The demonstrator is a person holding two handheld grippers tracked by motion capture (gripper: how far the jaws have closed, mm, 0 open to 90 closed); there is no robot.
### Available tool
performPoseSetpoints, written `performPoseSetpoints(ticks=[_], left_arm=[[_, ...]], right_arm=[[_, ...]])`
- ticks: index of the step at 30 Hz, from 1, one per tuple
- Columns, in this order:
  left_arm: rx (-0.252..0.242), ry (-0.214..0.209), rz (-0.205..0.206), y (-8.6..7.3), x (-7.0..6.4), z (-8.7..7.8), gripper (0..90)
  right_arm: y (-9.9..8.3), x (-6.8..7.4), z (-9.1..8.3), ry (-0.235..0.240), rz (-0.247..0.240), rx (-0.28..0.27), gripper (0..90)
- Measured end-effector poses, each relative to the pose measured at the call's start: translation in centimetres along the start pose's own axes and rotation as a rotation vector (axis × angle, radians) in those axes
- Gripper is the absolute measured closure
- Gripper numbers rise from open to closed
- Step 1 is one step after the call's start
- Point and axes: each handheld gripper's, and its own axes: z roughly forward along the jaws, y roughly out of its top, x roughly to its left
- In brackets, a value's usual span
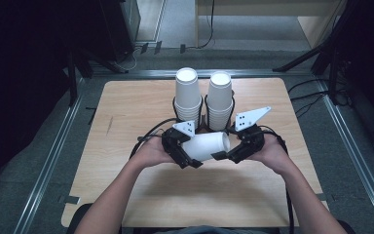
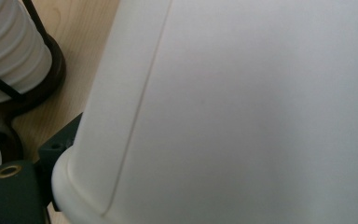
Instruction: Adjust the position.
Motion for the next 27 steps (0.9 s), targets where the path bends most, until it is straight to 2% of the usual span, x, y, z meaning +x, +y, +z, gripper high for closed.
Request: performPoseSetpoints(ticks=[1, 2, 3, 7, 11, 12, 13, 16, 18, 20, 27], left_arm=[[0.004, -0.008, -0.008, 0.0, 0.1, -0.1, 9.4], [0.002, -0.015, -0.019, 0.0, 0.2, -0.1, 9.7], [0.003, -0.024, -0.024, 0.0, 0.2, -0.3, 9.8], [0.013, -0.011, -0.033, -0.1, 0.3, -1.6, 9.8], [0.016, -0.009, -0.052, -0.4, 0.4, -2.2, 9.8], [0.026, -0.011, -0.06, -0.3, 0.4, -2.4, 9.8], [0.053, 0.014, -0.055, -0.2, 0.4, -2.6, 9.8], [0.072, 0.028, -0.048, 0.0, 0.5, -2.8, 9.8], [0.107, 0.044, -0.052, 0.4, 0.7, -2.9, 9.7], [0.134, 0.062, -0.049, 0.7, 0.8, -2.8, 9.8], [0.248, 0.065, -0.023, 1.5, 0.8, -1.9, 9.8]], right_arm=[[0.0, -0.1, 0.1, 0.007, 0.015, 0.005, 20.3], [0.0, -0.1, 0.2, -0.002, 0.023, 0.009, 14.0], [0.1, -0.1, 0.3, -0.014, 0.033, 0.02, 12.2], [-0.1, 0.0, 0.7, -0.016, 0.034, 0.071, 14.0], [-0.5, 0.0, 1.2, -0.054, 0.016, 0.129, 14.0], [-0.5, 0.0, 1.2, -0.054, 0.016, 0.129, 14.0], [-0.7, -0.2, 1.4, -0.062, 0.016, 0.15, 14.1], [-0.9, -0.3, 1.6, -0.061, 0.021, 0.163, 14.1], [-1.2, -0.4, 1.8, -0.078, 0.013, 0.188, 14.1], [-1.2, -0.4, 1.9, -0.081, 0.014, 0.189, 14.1], [-1.3, -0.7, 1.9, -0.097, 0.019, 0.188, 14.1]])
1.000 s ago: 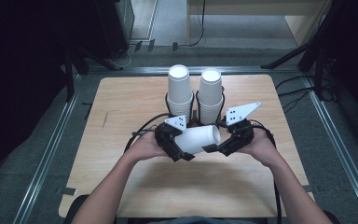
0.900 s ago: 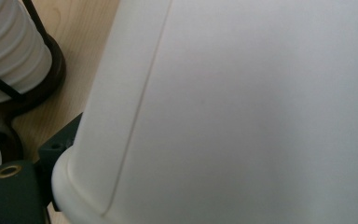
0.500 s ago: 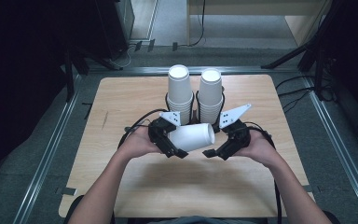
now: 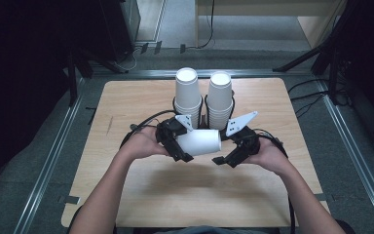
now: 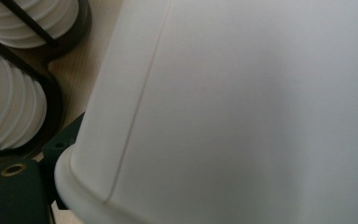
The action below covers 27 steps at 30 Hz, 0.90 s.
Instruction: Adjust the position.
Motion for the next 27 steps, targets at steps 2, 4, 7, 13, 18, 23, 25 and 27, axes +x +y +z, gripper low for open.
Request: performPoseSetpoints(ticks=[2, 4, 7, 13, 18, 23, 25, 27], left_arm=[[0.03, -0.003, -0.002, 0.3, 0.2, 0.2, 9.8], [0.056, 0.002, -0.002, 0.5, 0.3, 0.3, 9.8], [0.072, -0.003, 0.002, 0.8, 0.5, 0.4, 9.8], [0.123, 0.003, 0.02, 1.6, 0.6, 0.7, 9.8], [0.172, 0.006, 0.03, 1.6, 0.5, 1.4, 9.8], [0.23, 0.004, 0.042, 1.8, 0.3, 2.7, 9.8], [0.24, 0.0, 0.041, 1.9, 0.3, 3.1, 9.7], [0.244, 0.0, 0.043, 1.9, 0.2, 3.3, 9.8]], right_arm=[[0.1, -0.2, 0.1, -0.006, 0.0, 0.004, 14.1], [0.1, -0.2, 0.2, -0.008, -0.001, 0.006, 14.1], [0.2, -0.2, 0.2, -0.012, -0.001, 0.007, 14.1], [0.1, -0.4, 0.2, -0.038, -0.002, 0.008, 14.1], [0.1, -0.2, 0.4, -0.035, -0.01, 0.014, 14.1], [0.3, 0.0, 1.2, -0.027, -0.026, 0.036, 14.1], [0.3, 0.0, 1.6, -0.024, -0.036, 0.044, 14.1], [0.3, 0.1, 1.7, -0.023, -0.035, 0.05, 14.1]])
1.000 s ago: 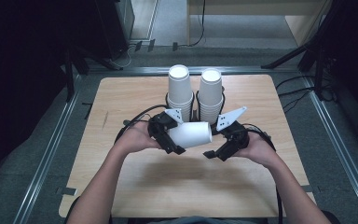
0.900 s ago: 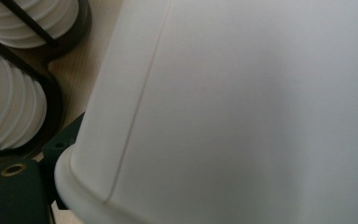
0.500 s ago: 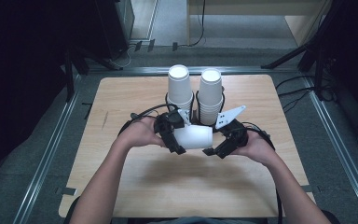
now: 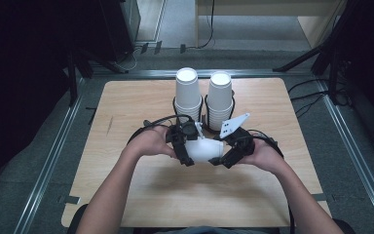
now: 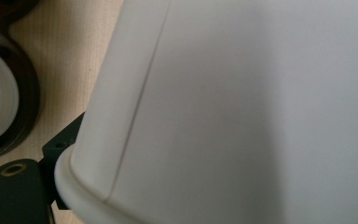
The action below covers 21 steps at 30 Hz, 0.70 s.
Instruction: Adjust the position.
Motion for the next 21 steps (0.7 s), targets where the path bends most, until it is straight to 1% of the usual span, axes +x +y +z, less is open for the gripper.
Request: performPoseSetpoints(ticks=[1, 3, 4, 5, 6, 7, 8, 10, 11, 12, 13, 14, 15, 16, 17, 18, 20, 21], left_arm=[[0.015, -0.01, -0.012, 0.1, -0.1, 0.4, 9.8], [0.027, -0.02, -0.019, 0.2, -0.1, 0.7, 9.7], [0.021, -0.023, -0.029, 0.2, -0.2, 1.0, 9.7], [0.032, -0.034, -0.032, 0.3, -0.1, 1.1, 9.7], [0.038, -0.032, -0.023, 0.4, -0.1, 1.3, 9.7], [0.04, -0.04, -0.03, 0.5, -0.2, 1.4, 9.7], [0.034, -0.042, -0.035, 0.5, -0.3, 1.6, 9.7], [0.038, -0.044, -0.031, 0.6, -0.3, 1.6, 9.6], [0.047, -0.048, -0.021, 0.7, -0.4, 1.7, 9.7], [0.043, -0.051, -0.02, 0.7, -0.4, 1.7, 9.6], [0.043, -0.051, -0.02, 0.7, -0.4, 1.7, 9.6], [0.036, -0.059, -0.035, 0.8, -0.4, 1.8, 9.6], [0.046, -0.071, -0.042, 0.8, -0.4, 1.8, 9.6], [0.046, -0.071, -0.042, 0.8, -0.4, 1.8, 9.6], [0.056, -0.072, -0.024, 0.7, -0.3, 1.7, 9.6], [0.043, -0.07, -0.037, 0.6, -0.4, 1.7, 9.3], [0.037, -0.069, -0.038, 0.6, -0.4, 1.7, 8.8], [0.015, -0.051, -0.028, 0.5, -0.5, 1.6, 8.4]], right_arm=[[0.0, 0.0, 0.3, -0.001, -0.009, 0.008, 14.1], [0.1, 0.1, 0.6, -0.005, -0.016, 0.018, 14.1], [0.1, 0.2, 0.8, 0.001, -0.018, 0.022, 14.1], [0.1, 0.3, 0.9, 0.003, -0.019, 0.03, 14.1], [0.2, 0.3, 1.1, 0.002, -0.022, 0.034, 14.1], [0.2, 0.3, 1.3, 0.006, -0.027, 0.038, 14.1], [0.2, 0.3, 1.6, 0.021, -0.049, 0.035, 14.1], [0.2, 0.5, 1.9, 0.017, -0.037, 0.06, 14.1], [0.2, 0.6, 2.1, 0.019, -0.043, 0.065, 14.1], [0.2, 0.7, 2.3, 0.014, -0.045, 0.077, 14.1], [0.2, 0.7, 2.3, 0.014, -0.045, 0.077, 14.1], [0.3, 0.9, 2.6, 0.013, -0.06, 0.09, 16.9], [0.3, 0.9, 2.7, 0.019, -0.071, 0.094, 19.9], [0.3, 0.9, 2.7, 0.019, -0.071, 0.094, 19.9], [0.4, 1.1, 2.7, 0.017, -0.078, 0.101, 20.5], [0.4, 1.2, 2.7, 0.014, -0.081, 0.102, 20.6], [0.4, 1.2, 2.7, 0.013, -0.084, 0.098, 20.6], [0.5, 1.2, 2.6, 0.008, -0.089, 0.091, 20.5]])
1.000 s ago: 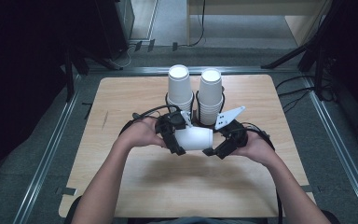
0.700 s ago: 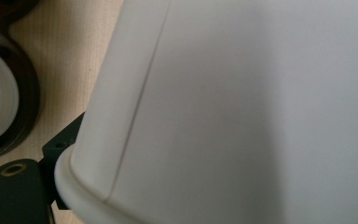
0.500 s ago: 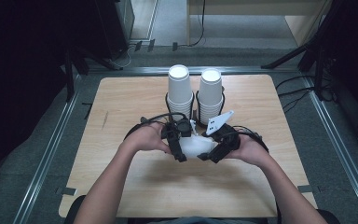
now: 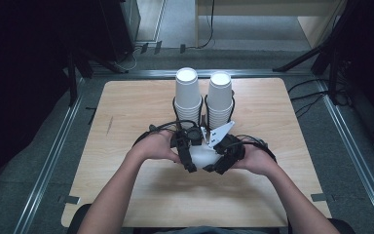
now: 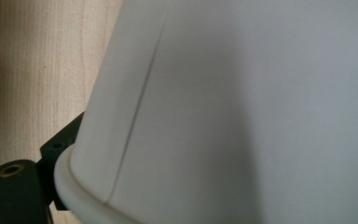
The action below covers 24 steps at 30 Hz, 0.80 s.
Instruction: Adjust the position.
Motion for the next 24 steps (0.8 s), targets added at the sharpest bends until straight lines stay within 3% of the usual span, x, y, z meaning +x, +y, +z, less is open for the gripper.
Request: performPoseSetpoints(ticks=[3, 5, 8, 10, 13, 18, 20, 24], left_arm=[[-0.032, 0.019, 0.012, -0.1, -0.1, -0.2, 6.1], [-0.073, 0.027, -0.015, -0.1, -0.1, -0.4, 0.0], [-0.121, 0.058, 0.001, -0.2, -0.2, -0.9, 0.0], [-0.174, 0.042, -0.013, -0.4, -0.1, -1.3, 0.0], [-0.198, 0.042, -0.016, -0.7, 0.0, -1.6, 0.0], [-0.29, 0.031, -0.039, -1.4, 0.0, -2.5, 0.0], [-0.312, 0.039, -0.037, -1.6, 0.0, -2.8, 0.0], [-0.379, 0.015, -0.056, -2.0, -0.1, -3.3, 0.0]], right_arm=[[0.1, 0.1, -0.3, -0.018, -0.007, -0.004, 20.2], [0.1, -0.1, -0.5, -0.025, -0.005, -0.02, 20.2], [0.0, -0.3, -1.0, -0.027, 0.003, -0.04, 20.1], [-0.1, -0.4, -1.3, -0.03, 0.009, -0.049, 20.0], [-0.2, -0.5, -1.6, -0.03, 0.007, -0.065, 20.0], [-0.3, -0.7, -2.4, -0.024, 0.03, -0.123, 19.9], [-0.3, -0.7, -2.6, -0.023, 0.03, -0.136, 19.9], [-0.4, -0.7, -2.9, -0.022, 0.03, -0.149, 19.8]])
